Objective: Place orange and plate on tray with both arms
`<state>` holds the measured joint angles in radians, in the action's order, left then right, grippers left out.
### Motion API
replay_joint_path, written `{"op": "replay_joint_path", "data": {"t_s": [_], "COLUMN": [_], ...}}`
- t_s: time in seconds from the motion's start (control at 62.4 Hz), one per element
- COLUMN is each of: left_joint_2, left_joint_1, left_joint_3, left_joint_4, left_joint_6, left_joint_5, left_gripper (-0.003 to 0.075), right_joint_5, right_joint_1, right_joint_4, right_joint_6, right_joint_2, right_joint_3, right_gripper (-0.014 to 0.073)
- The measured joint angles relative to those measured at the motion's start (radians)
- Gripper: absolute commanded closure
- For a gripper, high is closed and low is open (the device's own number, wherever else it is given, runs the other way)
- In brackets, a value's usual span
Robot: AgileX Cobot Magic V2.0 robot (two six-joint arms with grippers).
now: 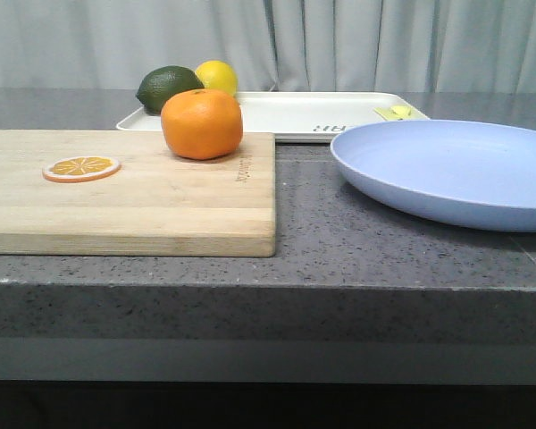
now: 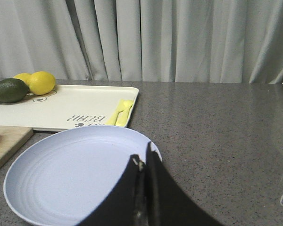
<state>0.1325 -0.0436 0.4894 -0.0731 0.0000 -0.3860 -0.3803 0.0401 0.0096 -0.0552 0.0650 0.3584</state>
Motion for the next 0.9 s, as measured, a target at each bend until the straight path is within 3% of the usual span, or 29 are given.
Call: {"op": "replay_joint_path", "data": {"t_s": [0.256, 0.689, 0.785, 0.897], "left_joint_2": [0.213, 0.292, 0.292, 0.292], "left_joint_1": [0.000, 0.000, 0.000, 0.000], "left_joint_3": [0.216, 0.213, 0.207, 0.207], "left_joint_4": [0.000, 0.000, 0.000, 0.000], "left_joint_6": [0.000, 0.000, 0.000, 0.000], "left_joint_5": [-0.237, -0.299, -0.301, -0.301], "left_gripper": [0.0740, 0.0739, 0.0704, 0.0501], "right_joint_5": [-0.200, -0.285, -0.287, -0.288], "right_joint_1": [0.000, 0.000, 0.000, 0.000], "right_joint_4": [0.000, 0.000, 0.000, 0.000], "right_joint_6": [0.000, 0.000, 0.000, 0.013], "right_joint_2": [0.210, 0.317, 0.317, 0.317], "right_joint_3": [0.218, 0.237, 0.237, 0.237], "right_gripper": [0.0711, 0.0703, 0.0611, 0.0355]}}
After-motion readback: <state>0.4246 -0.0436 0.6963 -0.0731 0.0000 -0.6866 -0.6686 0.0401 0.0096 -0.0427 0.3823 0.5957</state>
